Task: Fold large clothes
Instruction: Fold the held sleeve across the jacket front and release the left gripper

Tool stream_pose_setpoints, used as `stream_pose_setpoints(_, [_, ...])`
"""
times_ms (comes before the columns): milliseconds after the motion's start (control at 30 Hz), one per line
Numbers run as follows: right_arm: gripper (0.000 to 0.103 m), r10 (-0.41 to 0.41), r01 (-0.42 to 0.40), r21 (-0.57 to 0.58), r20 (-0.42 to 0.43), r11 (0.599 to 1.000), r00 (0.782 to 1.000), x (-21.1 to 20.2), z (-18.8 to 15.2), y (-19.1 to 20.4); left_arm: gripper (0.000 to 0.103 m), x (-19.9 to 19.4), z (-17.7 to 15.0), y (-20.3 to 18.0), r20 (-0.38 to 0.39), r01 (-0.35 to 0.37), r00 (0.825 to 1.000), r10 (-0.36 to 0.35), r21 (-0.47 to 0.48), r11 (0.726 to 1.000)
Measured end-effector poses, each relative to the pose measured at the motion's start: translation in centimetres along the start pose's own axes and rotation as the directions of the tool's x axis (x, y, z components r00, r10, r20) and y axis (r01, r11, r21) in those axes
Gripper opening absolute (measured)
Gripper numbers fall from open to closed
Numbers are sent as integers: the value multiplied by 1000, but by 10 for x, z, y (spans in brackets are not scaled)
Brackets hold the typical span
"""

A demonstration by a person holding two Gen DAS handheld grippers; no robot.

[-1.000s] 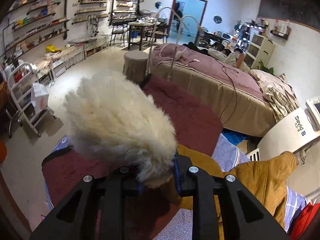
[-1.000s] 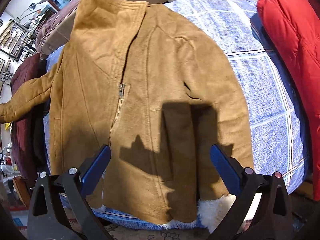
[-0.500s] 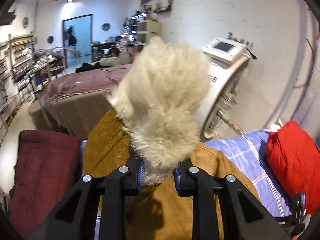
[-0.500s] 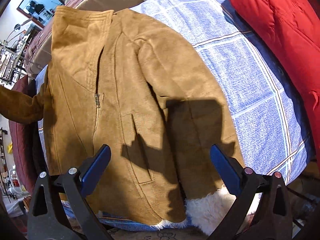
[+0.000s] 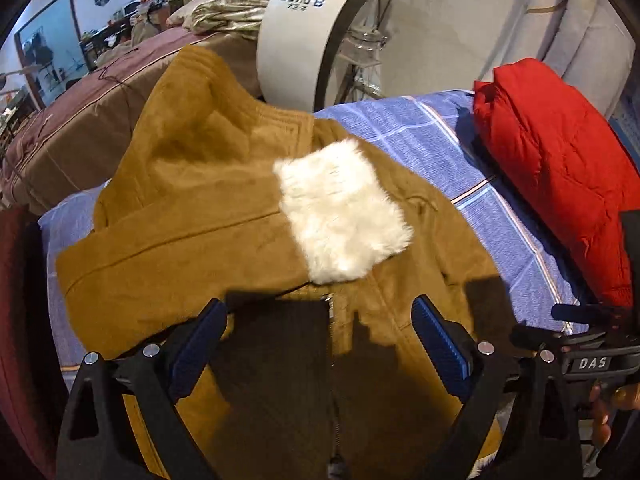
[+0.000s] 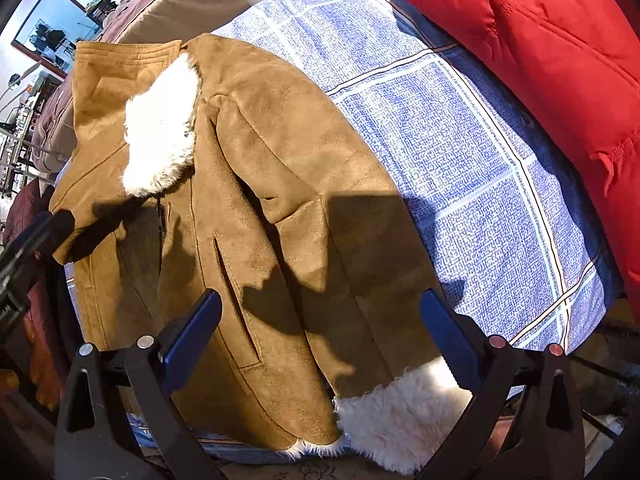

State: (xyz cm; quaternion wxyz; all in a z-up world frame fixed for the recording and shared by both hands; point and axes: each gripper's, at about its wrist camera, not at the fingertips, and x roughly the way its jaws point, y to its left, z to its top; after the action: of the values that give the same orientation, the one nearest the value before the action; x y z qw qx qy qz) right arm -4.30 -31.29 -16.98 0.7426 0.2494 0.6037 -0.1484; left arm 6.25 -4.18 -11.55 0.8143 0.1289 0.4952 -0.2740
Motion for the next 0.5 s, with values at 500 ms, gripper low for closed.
stream_pose_setpoints(500, [98,64,-24,-460,73,888,995,34,76,188,92,24,11,145,-121,-318,946,301,-173,932])
